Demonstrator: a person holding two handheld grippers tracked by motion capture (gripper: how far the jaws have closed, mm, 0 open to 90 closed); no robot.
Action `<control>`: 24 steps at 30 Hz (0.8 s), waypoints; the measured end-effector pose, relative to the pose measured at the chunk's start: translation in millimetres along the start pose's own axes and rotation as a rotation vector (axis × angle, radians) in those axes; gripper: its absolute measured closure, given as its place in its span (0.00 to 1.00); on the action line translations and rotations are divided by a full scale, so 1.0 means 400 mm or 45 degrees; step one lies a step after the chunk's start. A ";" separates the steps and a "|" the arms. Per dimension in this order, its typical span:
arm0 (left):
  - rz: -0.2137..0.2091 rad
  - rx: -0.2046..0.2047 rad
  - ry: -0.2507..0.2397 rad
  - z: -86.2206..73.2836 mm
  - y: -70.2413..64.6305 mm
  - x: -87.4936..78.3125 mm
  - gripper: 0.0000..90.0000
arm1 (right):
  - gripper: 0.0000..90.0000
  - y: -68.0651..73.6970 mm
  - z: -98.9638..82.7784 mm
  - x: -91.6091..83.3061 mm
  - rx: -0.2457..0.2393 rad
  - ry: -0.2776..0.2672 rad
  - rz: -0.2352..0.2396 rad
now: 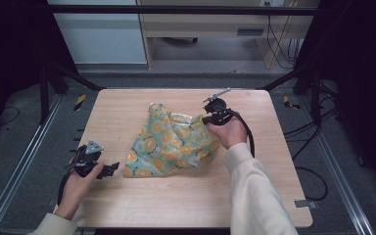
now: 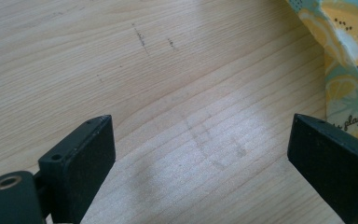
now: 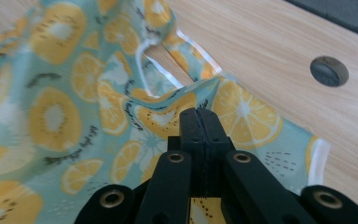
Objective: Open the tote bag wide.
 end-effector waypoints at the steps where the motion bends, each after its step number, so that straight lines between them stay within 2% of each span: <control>1: 0.002 -0.002 -0.003 0.000 0.001 0.000 0.08 | 1.00 0.008 0.003 -0.012 -0.010 -0.019 0.007; 2: 0.005 0.002 0.000 0.000 0.003 -0.002 0.08 | 1.00 0.024 0.007 -0.036 -0.028 -0.069 0.019; 6: 0.003 0.001 0.002 0.000 0.002 -0.001 0.08 | 1.00 0.054 0.008 -0.079 -0.050 -0.141 0.043; 7: 0.004 0.004 0.003 0.000 0.002 -0.001 0.08 | 1.00 0.080 0.004 -0.112 -0.065 -0.198 0.072; 8: 0.003 0.002 0.001 0.000 0.001 0.000 0.08 | 1.00 0.080 0.004 -0.112 -0.065 -0.198 0.072; 10: 0.005 0.006 0.004 0.000 0.000 0.000 0.08 | 1.00 0.107 -0.005 -0.148 -0.090 -0.256 0.099; 12: 0.014 0.011 0.017 -0.002 0.001 0.002 0.09 | 1.00 0.149 -0.024 -0.202 -0.137 -0.332 0.149; 13: 0.014 0.011 0.017 -0.002 0.001 0.002 0.09 | 1.00 0.149 -0.024 -0.202 -0.137 -0.332 0.149; 16: 0.013 0.011 0.029 -0.003 0.001 0.003 0.10 | 1.00 0.186 -0.053 -0.255 -0.176 -0.392 0.203; 18: 0.014 0.010 0.032 -0.003 0.000 0.002 0.11 | 1.00 0.202 -0.072 -0.278 -0.180 -0.415 0.226; 19: 0.013 0.015 0.039 -0.004 0.000 0.002 0.12 | 1.00 0.218 -0.095 -0.300 -0.169 -0.445 0.253; 20: 0.013 0.017 0.043 -0.005 0.000 0.002 0.12 | 1.00 0.218 -0.095 -0.300 -0.169 -0.445 0.253; 22: 0.015 0.015 0.042 -0.004 -0.002 0.002 0.12 | 1.00 0.235 -0.124 -0.311 -0.166 -0.460 0.269; 23: 0.015 0.016 0.041 -0.004 -0.003 0.001 0.13 | 1.00 0.242 -0.142 -0.313 -0.165 -0.457 0.272; 24: 0.014 0.017 0.039 -0.003 -0.004 0.000 0.14 | 1.00 0.254 -0.182 -0.308 -0.164 -0.444 0.269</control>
Point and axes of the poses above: each handheld gripper's, and its own axes: x roughly forward along the jaws, z roughly out of its top, y roughly to its left, the point moved 8 cm from there along x, roughly forward along the jaws, and after that the axes turned 6 degrees about -z, right-handed, at the moved point
